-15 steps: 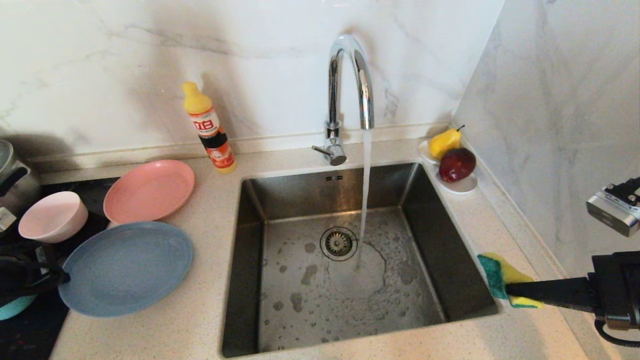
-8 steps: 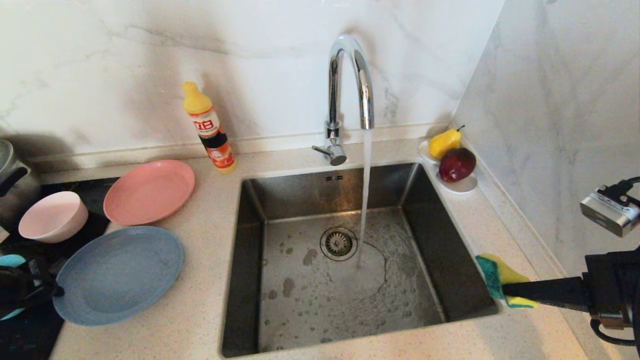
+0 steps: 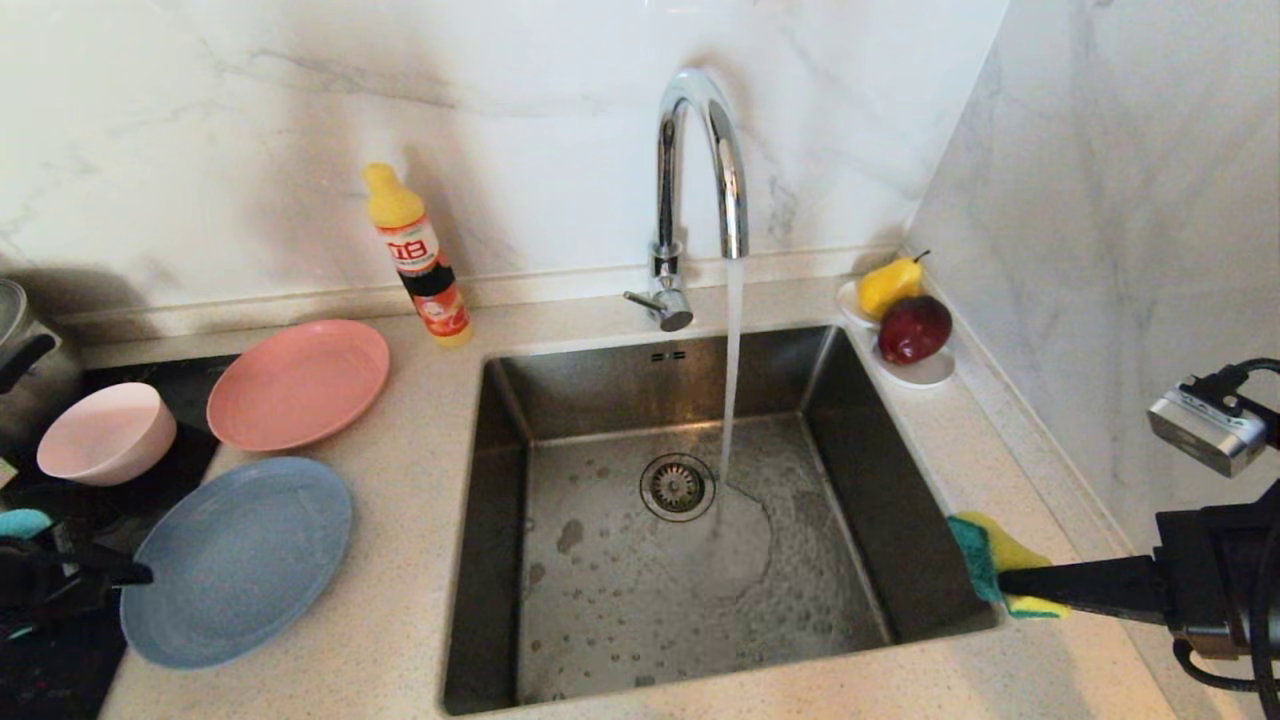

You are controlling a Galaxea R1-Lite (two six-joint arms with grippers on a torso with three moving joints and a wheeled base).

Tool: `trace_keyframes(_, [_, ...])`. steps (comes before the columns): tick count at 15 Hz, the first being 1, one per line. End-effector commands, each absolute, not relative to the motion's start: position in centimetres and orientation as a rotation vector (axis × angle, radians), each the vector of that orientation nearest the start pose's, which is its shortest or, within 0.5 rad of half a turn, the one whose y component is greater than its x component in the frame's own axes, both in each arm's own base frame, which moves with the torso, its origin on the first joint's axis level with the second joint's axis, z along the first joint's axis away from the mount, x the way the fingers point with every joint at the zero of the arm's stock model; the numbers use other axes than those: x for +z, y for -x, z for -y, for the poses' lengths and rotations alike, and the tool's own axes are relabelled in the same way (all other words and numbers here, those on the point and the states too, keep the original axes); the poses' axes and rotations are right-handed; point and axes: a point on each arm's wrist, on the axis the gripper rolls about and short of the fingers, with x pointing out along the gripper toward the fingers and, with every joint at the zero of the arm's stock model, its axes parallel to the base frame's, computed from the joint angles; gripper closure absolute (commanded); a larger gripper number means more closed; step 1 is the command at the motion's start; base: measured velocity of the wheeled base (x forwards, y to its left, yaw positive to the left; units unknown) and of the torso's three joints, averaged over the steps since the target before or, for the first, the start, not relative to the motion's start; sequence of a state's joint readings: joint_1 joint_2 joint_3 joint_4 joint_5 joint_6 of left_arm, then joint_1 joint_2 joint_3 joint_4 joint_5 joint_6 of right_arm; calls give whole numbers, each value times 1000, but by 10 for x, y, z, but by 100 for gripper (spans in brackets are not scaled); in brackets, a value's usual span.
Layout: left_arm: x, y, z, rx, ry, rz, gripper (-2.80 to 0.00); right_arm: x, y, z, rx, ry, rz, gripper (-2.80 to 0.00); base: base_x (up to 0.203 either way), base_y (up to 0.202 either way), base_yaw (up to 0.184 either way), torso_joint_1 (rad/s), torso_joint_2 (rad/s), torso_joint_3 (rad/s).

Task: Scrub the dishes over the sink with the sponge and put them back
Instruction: Place the plate on the table, then put down the sponge

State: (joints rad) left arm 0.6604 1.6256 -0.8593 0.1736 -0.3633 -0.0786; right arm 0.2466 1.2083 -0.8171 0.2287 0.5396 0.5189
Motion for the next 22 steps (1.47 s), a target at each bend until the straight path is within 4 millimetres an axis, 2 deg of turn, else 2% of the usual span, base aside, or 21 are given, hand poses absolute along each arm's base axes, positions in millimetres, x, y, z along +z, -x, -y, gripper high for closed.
trace_keyframes(1, [163, -207, -150, 299, 523, -769, -280, 227, -157, -52, 585, -571, -816, 0, 0, 0, 0, 0, 0, 0])
trace_keyframes(3, [183, -208, -146, 278, 482, -704, -280, 228, -157, -52, 586, -569, -810, 0, 0, 0, 0, 0, 0, 0])
trace_keyframes(4, [190, -214, -140, 247, 455, -686, 0, 228, -158, -52, 585, -571, -812, 0, 0, 0, 0, 0, 0, 0])
trace_keyframes(7, [225, -231, -120, 176, 336, -560, 0, 226, -158, -52, 580, -571, -820, 0, 0, 0, 0, 0, 0, 0])
trace_keyframes(10, [242, -267, -96, 158, 110, -351, 0, 229, -157, -51, 576, -570, -802, 0, 0, 0, 0, 0, 0, 0])
trace_keyframes(12, [246, -291, -65, 146, 0, -209, 0, 226, -158, -49, 561, -573, -810, 0, 0, 0, 0, 0, 0, 0])
trace_keyframes(14, [247, -294, -23, 77, -40, -124, 0, 225, -160, -46, 540, -579, -807, 0, 0, 0, 0, 0, 0, 0])
trace_keyframes(16, [265, -262, -5, 58, -49, -32, 0, 227, -160, -45, 539, -578, -801, 0, 0, 0, 0, 0, 0, 0])
trace_keyframes(18, [289, -202, 0, 56, -44, 97, 0, 226, -160, -45, 537, -578, -799, 0, 0, 0, 0, 0, 0, 0])
trace_keyframes(19, [294, -176, 1, 61, -41, 143, 0, 225, -160, -44, 533, -579, -800, 0, 0, 0, 0, 0, 0, 0])
trace_keyframes(22, [293, -82, -2, 123, -8, 273, 0, 225, -160, -43, 528, -582, -799, 0, 0, 0, 0, 0, 0, 0])
